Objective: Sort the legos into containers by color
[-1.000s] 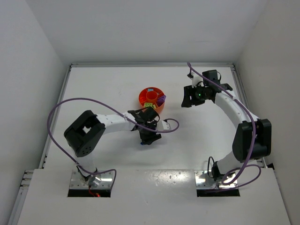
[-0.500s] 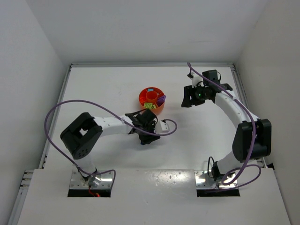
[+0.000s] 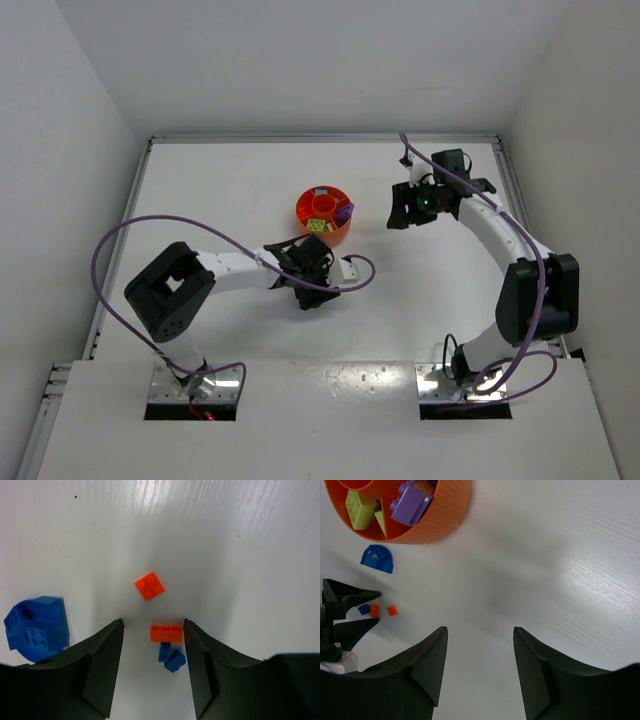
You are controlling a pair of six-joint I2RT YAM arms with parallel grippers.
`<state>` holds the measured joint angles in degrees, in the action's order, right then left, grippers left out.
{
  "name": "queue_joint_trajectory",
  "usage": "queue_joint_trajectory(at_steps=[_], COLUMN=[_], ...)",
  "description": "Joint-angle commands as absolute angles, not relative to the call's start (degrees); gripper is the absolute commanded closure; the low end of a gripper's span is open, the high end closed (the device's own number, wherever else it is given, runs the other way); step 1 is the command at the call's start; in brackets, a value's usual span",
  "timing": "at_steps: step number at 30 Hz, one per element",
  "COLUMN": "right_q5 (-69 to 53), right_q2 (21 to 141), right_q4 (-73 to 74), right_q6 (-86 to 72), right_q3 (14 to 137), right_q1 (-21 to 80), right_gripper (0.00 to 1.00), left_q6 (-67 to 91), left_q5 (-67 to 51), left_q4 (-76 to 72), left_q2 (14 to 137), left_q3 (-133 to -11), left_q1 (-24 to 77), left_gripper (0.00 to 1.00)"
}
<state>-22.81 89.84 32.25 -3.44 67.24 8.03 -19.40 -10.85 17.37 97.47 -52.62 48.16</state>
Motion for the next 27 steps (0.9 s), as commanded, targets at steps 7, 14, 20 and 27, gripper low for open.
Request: queue_joint_trajectory(at_steps=[7, 14, 20, 27], right_q5=[-23.91, -23.91, -23.91, -23.91], right_q2=[89.03, 89.03, 89.03, 89.03], right_q4=[31.90, 31.90, 31.90, 31.90], right_q6=[-2.99, -2.99, -2.99, -2.99], right_q3=[68.12, 68.12, 68.12, 68.12], right_q1=[8.35, 8.35, 8.35, 8.35], right_gripper=[0.44, 0.44, 0.44, 0.44], left_q6=[-19.60, -20.13, -20.65, -20.13], left_q5=[-9.67, -9.67, -9.67, -11.87], left_q4=[21.97, 21.97, 22.50, 25.66], left_q2=[97.38, 98.44, 98.44, 94.22], left_q3=[-49.83, -49.83, -49.83, -56.15], left_q1=[48.60, 48.60, 48.60, 47.99], left_gripper=[0.43, 0.61, 0.77, 0.81])
